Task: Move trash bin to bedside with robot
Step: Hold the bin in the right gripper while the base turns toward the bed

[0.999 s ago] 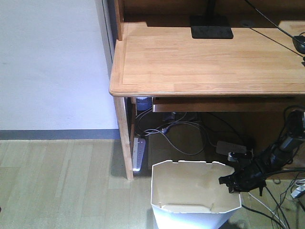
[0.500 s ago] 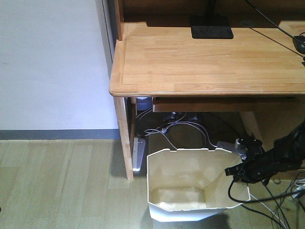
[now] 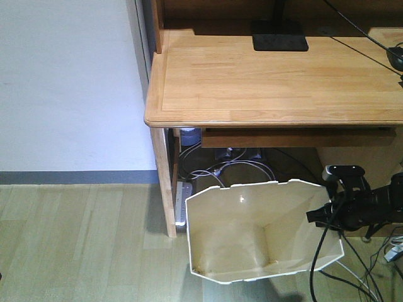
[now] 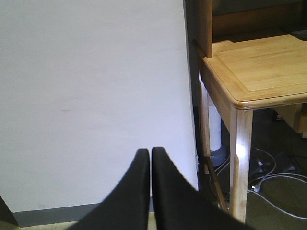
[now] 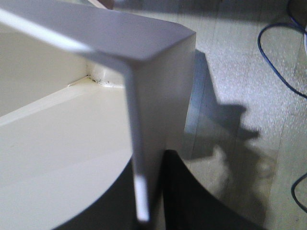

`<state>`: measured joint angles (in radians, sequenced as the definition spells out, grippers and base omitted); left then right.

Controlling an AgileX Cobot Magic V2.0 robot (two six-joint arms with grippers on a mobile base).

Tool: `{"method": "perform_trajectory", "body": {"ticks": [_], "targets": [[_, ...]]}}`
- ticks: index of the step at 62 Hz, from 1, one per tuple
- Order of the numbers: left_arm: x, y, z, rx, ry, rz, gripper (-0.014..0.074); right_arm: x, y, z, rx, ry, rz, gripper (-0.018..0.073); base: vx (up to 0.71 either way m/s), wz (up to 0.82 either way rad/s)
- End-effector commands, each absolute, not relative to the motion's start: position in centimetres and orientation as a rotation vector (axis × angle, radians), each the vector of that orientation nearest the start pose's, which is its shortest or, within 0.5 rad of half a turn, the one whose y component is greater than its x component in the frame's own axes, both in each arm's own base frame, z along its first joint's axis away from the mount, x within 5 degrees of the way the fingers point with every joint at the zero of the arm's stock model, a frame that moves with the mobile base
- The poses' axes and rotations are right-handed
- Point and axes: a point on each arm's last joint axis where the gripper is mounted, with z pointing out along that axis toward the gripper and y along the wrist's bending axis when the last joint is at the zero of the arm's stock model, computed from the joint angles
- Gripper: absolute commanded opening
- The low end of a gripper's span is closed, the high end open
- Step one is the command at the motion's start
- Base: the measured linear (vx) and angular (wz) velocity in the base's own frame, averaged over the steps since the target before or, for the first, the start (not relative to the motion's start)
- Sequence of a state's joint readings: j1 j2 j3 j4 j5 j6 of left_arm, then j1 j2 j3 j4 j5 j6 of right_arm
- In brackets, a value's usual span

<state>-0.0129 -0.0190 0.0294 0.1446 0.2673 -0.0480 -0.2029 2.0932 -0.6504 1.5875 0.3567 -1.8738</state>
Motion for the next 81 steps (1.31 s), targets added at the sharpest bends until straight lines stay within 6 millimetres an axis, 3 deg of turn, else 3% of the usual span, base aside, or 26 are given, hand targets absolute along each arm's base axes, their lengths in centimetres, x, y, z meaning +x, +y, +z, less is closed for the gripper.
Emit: {"method": "perform_trajectory", "body": {"ticks": [1, 58, 81], "targets": [[5.58, 0.14, 17.80, 0.066, 1.703, 0.070, -0.0006, 27.78, -0.79, 5.77, -0.183, 2.622, 0.646, -0.0011, 0.00, 0.00], [5.58, 0.14, 17.80, 0.066, 1.703, 0.070, -0.0006, 27.57, -0.75, 5.65, -0.178, 2.629, 0.651, -0.0011, 0.00, 0.01], [5.58, 0.14, 17.80, 0.066, 1.703, 0.070, -0.0006, 27.58, -0.72, 5.67, -0.179, 2.627, 0.656, -0.0011, -0.03, 0.30]]}}
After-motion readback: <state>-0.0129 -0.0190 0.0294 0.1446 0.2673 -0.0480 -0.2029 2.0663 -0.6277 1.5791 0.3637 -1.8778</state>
